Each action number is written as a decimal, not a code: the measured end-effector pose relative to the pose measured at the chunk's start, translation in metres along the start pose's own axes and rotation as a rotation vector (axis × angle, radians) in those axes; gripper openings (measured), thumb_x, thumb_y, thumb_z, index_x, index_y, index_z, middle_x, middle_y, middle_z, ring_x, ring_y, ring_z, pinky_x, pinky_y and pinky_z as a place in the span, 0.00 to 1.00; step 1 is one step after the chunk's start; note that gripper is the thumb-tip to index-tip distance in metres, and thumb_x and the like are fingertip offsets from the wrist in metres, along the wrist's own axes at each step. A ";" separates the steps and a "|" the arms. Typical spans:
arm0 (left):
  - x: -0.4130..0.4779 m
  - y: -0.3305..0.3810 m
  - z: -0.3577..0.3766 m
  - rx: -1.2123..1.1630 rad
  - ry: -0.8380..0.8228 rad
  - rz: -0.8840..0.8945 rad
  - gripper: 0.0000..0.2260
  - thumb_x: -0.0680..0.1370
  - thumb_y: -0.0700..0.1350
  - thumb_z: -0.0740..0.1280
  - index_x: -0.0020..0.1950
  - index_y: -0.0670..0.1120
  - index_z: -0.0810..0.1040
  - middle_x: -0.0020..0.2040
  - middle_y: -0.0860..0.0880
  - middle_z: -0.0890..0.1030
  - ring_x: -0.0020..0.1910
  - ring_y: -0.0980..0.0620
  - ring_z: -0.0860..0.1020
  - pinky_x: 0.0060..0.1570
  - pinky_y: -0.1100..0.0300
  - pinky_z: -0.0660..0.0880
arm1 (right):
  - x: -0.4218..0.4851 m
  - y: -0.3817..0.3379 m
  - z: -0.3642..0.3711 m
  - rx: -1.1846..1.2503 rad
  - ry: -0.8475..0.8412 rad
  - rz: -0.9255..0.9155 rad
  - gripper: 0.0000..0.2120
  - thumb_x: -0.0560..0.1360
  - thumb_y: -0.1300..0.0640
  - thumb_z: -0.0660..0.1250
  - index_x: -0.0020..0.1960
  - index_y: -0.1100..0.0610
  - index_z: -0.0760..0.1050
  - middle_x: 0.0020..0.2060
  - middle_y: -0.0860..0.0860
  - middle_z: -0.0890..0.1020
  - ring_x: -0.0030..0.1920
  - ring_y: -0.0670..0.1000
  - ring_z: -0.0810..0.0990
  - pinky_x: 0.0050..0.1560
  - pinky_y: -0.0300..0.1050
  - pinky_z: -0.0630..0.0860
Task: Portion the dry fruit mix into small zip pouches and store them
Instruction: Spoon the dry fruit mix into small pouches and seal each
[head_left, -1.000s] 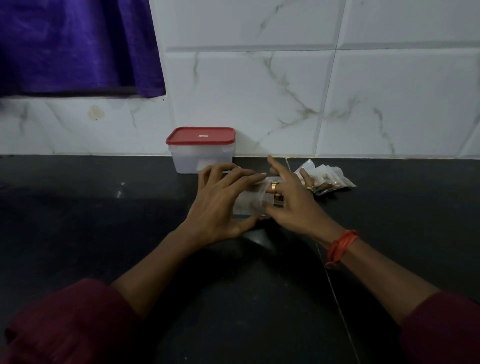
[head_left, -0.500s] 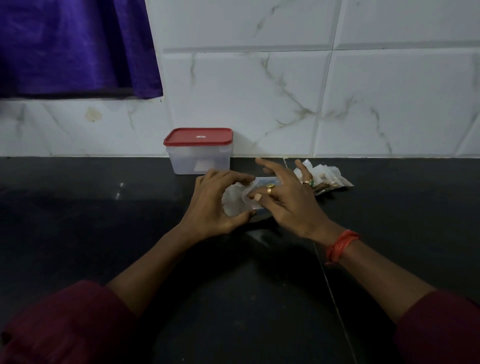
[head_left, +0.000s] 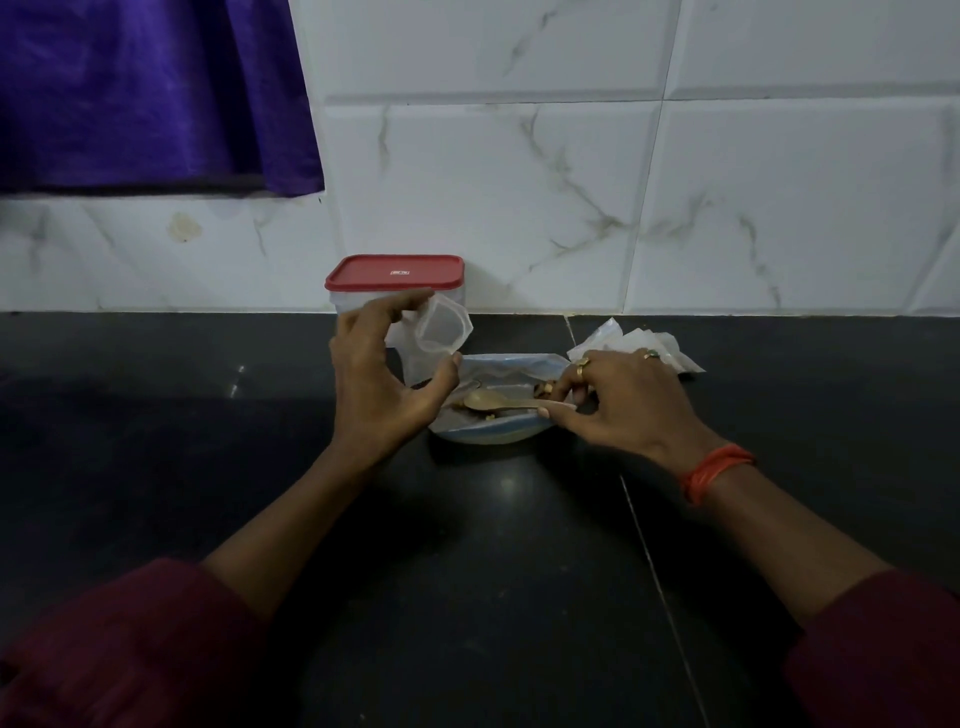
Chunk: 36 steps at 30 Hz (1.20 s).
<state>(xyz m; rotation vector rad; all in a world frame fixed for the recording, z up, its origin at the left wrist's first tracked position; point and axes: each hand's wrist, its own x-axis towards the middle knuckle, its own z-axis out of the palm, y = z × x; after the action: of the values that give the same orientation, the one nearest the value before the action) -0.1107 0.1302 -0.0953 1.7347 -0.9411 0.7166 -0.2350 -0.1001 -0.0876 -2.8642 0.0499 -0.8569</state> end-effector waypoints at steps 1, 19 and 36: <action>0.000 0.000 0.000 0.019 0.009 0.005 0.27 0.70 0.52 0.77 0.67 0.51 0.73 0.63 0.53 0.77 0.63 0.50 0.71 0.59 0.46 0.72 | 0.000 0.000 0.000 0.052 0.005 0.018 0.11 0.71 0.38 0.72 0.45 0.44 0.83 0.37 0.41 0.81 0.40 0.43 0.78 0.42 0.43 0.75; -0.008 -0.016 0.007 -0.034 -0.242 0.006 0.27 0.73 0.58 0.75 0.68 0.51 0.76 0.62 0.54 0.80 0.61 0.51 0.76 0.59 0.42 0.74 | 0.004 0.010 -0.010 -0.081 0.482 -0.289 0.04 0.73 0.57 0.70 0.45 0.53 0.84 0.38 0.46 0.85 0.39 0.47 0.82 0.60 0.49 0.64; -0.012 -0.006 0.006 -0.158 -0.264 0.009 0.24 0.73 0.55 0.74 0.66 0.48 0.78 0.59 0.53 0.81 0.59 0.54 0.78 0.56 0.48 0.79 | 0.010 0.018 -0.009 -0.266 0.159 -0.432 0.09 0.72 0.56 0.67 0.45 0.54 0.86 0.36 0.51 0.83 0.37 0.54 0.82 0.63 0.51 0.67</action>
<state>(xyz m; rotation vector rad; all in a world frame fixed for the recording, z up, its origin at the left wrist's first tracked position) -0.1119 0.1291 -0.1098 1.7108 -1.1532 0.4118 -0.2318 -0.1197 -0.0773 -3.0979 -0.4890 -1.2387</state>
